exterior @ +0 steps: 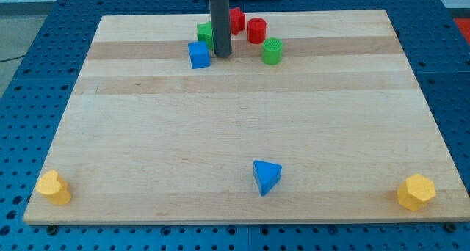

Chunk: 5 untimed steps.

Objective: Slide the blue cube a bit left

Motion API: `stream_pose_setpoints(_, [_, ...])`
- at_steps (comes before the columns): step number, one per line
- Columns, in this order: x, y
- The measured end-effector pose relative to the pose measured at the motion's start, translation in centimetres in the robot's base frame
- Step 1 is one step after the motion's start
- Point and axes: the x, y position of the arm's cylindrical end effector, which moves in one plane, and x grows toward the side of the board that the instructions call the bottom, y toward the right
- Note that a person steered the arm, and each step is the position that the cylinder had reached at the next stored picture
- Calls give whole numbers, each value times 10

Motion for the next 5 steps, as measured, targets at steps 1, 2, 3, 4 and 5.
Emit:
stream_pose_setpoints(1, [15, -5])
stream_pose_setpoints(2, [28, -11])
stream_pose_setpoints(3, [29, -20])
stream_pose_setpoints(4, [29, -27])
stream_pose_setpoints(5, [25, -15])
